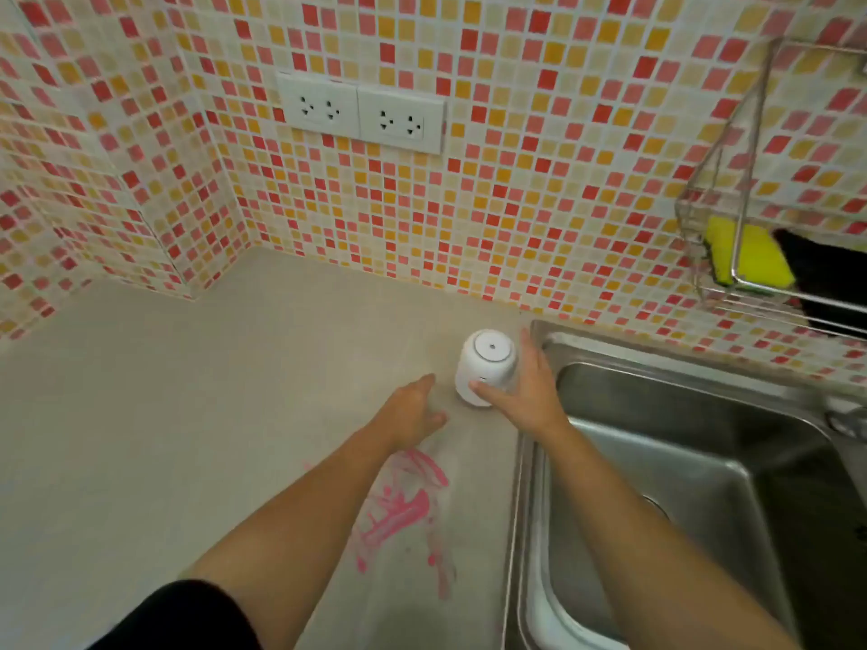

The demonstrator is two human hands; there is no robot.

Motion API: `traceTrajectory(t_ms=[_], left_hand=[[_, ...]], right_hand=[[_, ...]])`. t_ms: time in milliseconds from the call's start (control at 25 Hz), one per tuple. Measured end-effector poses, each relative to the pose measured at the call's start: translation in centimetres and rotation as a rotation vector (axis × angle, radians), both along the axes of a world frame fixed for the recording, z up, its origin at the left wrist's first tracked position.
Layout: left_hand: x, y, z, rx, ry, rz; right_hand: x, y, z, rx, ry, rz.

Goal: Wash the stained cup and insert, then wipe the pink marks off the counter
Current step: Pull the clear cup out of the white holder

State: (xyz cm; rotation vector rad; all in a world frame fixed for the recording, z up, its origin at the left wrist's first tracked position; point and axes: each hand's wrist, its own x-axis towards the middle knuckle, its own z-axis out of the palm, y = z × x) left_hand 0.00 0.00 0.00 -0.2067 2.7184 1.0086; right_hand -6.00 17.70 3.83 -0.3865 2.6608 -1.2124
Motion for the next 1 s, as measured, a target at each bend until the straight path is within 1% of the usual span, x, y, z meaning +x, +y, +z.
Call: traceTrajectory(t_ms=[120,280,320,440,520,640,760,880,1000], left_hand=[[-1.6,-0.7,-1.6,0.061,-0.001,-0.025],[-2.5,-0.8,-3.1,0.121,0.016,-0.042],[-2.6,-0.9,-3.4,0.142,0.031,-0.036],[-2.7,-1.0,-4.2,0.259,0.078,-0.031],[-2.9,-1.4,-4.5,0.297,0.088,-0.044],[-3.2,-1.8,-4.2,0.313,0.093,-0.091],[-3.7,-1.8,-4.0,0.338,0.074,-0.107],[-4.4,-1.9,-3.6,0.332,0.09,-0.129],[-4.6,-2.2,-3.7,0.29,0.101,-0.177]], right_hand=[[-1.7,-1.8,-0.8,0.029,-0.008,-0.002],[-2.5,-2.8,-1.8,0.078,0.035,-0.081],[-2.5,-2.7,-1.9,0.065,0.037,-0.097],[-1.6,-2.5,-2.2,-0.061,0.013,-0.162],[-1.0,-2.5,-2.2,-0.107,0.004,-0.181],[-0.6,-2.4,-1.8,-0.144,-0.028,-0.165],[-0.7,-1.8,-1.2,-0.169,-0.12,-0.195],[-0.7,-1.3,-0.9,-0.195,-0.193,-0.174],[-0.6,-1.5,-0.8,-0.157,-0.168,-0.119]])
